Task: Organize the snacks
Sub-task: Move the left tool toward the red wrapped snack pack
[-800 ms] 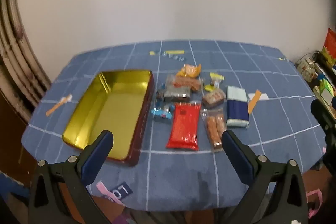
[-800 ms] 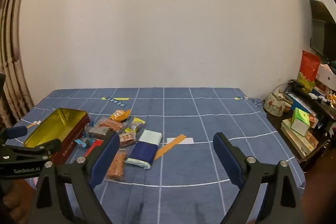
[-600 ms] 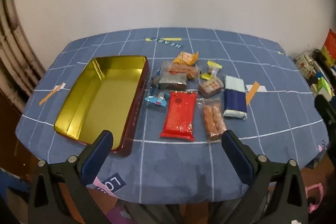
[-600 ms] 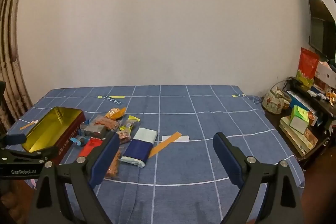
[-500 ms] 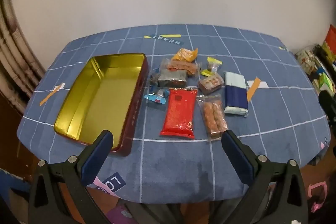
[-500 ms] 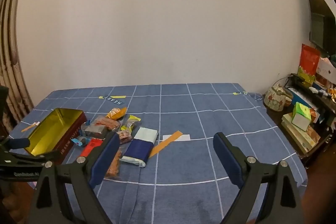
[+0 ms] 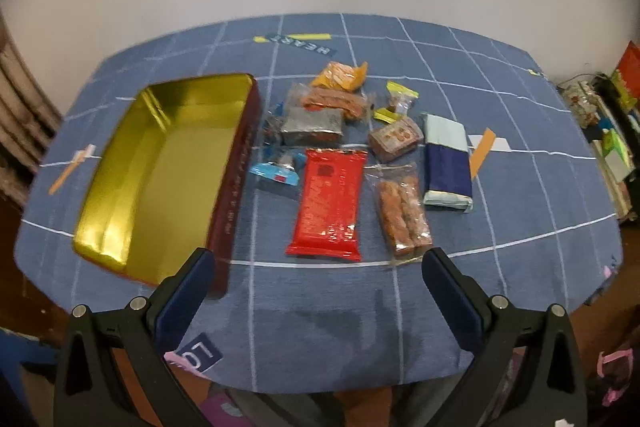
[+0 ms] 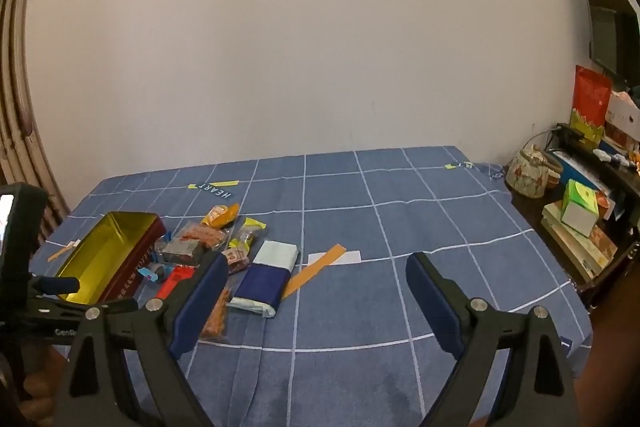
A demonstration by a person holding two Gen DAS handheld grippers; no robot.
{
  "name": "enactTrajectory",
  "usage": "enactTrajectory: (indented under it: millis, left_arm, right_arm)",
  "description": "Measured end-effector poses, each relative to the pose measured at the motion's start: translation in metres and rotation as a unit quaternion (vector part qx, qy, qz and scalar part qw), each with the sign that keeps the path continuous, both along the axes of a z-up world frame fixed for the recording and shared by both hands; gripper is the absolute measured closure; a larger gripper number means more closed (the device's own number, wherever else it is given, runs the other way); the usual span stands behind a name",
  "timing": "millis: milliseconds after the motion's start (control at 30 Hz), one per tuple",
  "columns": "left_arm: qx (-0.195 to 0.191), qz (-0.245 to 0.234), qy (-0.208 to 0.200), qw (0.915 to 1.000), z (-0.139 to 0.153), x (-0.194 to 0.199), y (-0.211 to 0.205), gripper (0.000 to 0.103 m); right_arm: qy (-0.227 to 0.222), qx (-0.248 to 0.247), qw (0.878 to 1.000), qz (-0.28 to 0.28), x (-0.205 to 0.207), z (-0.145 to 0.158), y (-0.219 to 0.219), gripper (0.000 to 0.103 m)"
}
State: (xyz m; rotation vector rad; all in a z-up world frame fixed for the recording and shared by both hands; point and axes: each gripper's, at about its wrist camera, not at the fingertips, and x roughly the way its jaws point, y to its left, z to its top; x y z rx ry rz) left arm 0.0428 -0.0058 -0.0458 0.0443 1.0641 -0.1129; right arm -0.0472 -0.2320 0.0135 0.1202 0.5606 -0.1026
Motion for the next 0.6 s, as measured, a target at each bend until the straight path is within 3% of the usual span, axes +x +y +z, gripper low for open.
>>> enactTrajectory:
  millis: [167,433,600]
  left_arm:
    - [-0.017,-0.018,0.030,0.9992,-0.012,0.017,-0.001,0.007]
    - [0.016,-0.036,0.048,0.9981,-0.032,0.040,-0.013,0.009]
    - [0.038,-0.040,0.064,0.9964,-0.044,0.054,-0.017,0.026]
  right_arm:
    - [0.009,0.005,1.000,0.003,0.003,-0.001,-0.001,0.010]
    - [0.014,0.020,1.000,-0.002,0.007,-0.001,-0.010,0.010]
    - [0.026,0.034,0.999,-0.003,0.009,-0.005,-0.015,0.010]
